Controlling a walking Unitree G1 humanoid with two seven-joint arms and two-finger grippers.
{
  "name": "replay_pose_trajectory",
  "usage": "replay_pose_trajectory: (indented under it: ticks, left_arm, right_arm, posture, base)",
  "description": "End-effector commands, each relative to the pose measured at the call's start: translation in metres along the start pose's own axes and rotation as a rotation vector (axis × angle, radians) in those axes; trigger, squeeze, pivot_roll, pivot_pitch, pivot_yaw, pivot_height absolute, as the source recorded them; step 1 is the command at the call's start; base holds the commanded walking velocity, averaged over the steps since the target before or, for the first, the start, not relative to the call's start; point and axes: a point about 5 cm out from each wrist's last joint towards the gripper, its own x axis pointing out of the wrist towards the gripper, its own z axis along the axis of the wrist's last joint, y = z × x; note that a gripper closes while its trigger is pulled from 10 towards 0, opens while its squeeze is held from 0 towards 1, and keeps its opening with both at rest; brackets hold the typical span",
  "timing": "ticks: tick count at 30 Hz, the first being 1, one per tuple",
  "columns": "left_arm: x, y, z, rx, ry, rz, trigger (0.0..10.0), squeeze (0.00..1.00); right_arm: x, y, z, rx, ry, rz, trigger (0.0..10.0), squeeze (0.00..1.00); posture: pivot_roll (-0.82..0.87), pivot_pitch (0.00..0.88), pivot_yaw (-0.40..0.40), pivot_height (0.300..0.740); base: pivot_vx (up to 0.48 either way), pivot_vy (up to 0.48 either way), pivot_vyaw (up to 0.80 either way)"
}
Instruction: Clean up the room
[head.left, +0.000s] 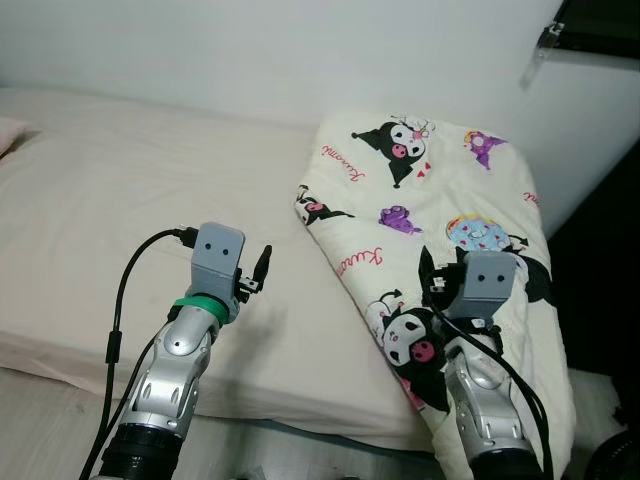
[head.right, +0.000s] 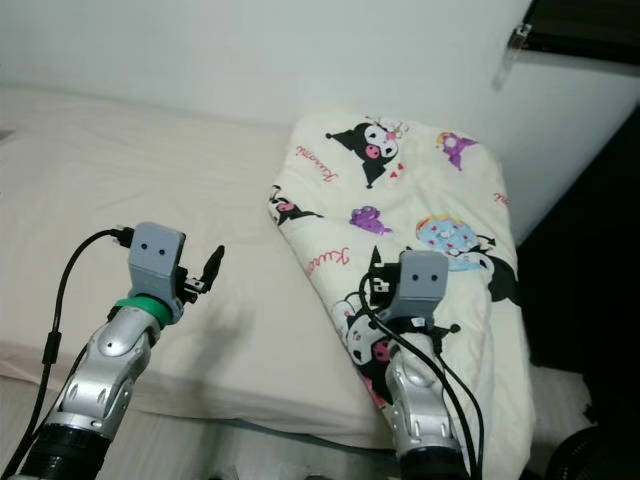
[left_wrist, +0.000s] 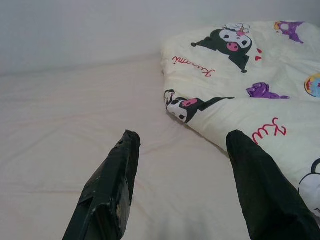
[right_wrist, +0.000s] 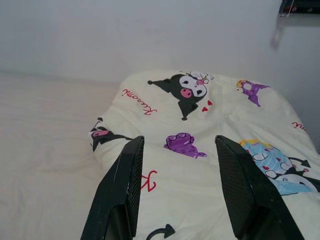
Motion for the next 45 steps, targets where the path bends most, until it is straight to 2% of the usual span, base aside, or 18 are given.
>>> replay_pose_trajectory:
  ticks: [1,9,21,26,40,45]
  left_arm:
    - [-0.003,0.002,-0.009,0.012,0.045,0.005,10.0,0.0]
    - [-0.003,-0.001,-0.011,0.01,0.059,-0.009,10.0,0.0]
    - [-0.002,-0.001,-0.006,-0.021,0.032,-0.015,10.0,0.0]
    - [-0.003,-0.001,-0.001,-0.013,-0.001,-0.024,10.0,0.0]
    - [-0.003,-0.003,-0.001,-0.019,-0.002,-0.037,10.0,0.0]
    - [-0.003,-0.004,0.0,0.003,-0.015,-0.044,10.0,0.0]
  right_arm:
    - [-0.003,0.0,-0.005,0.008,0.024,-0.002,10.0,0.0]
    - [-0.004,0.0,-0.005,0.008,0.027,-0.003,10.0,0.0]
    - [-0.004,0.002,-0.006,0.01,0.029,-0.005,10.0,0.0]
    - [-0.003,0.003,-0.006,0.015,0.029,-0.007,10.0,0.0]
    - [-0.004,0.002,-0.006,0.015,0.028,-0.009,10.0,0.0]
    - [-0.003,0.002,-0.006,0.012,0.028,-0.007,10.0,0.0]
  posture:
    - [-0.05,0.031,0.037,0.74]
    - [-0.05,0.033,0.04,0.74]
    - [-0.05,0.036,0.046,0.74]
    - [-0.04,0.036,0.05,0.74]
    - [-0.05,0.036,0.051,0.74]
    - [-0.05,0.033,0.047,0.74]
  base:
    - [0.0,0.0,0.0]
    - [0.0,0.0,0.0]
    - [0.0,0.417,0.0]
    - [0.0,0.0,0.0]
    - [0.0,0.0,0.0]
    - [0.0,-0.15,0.0]
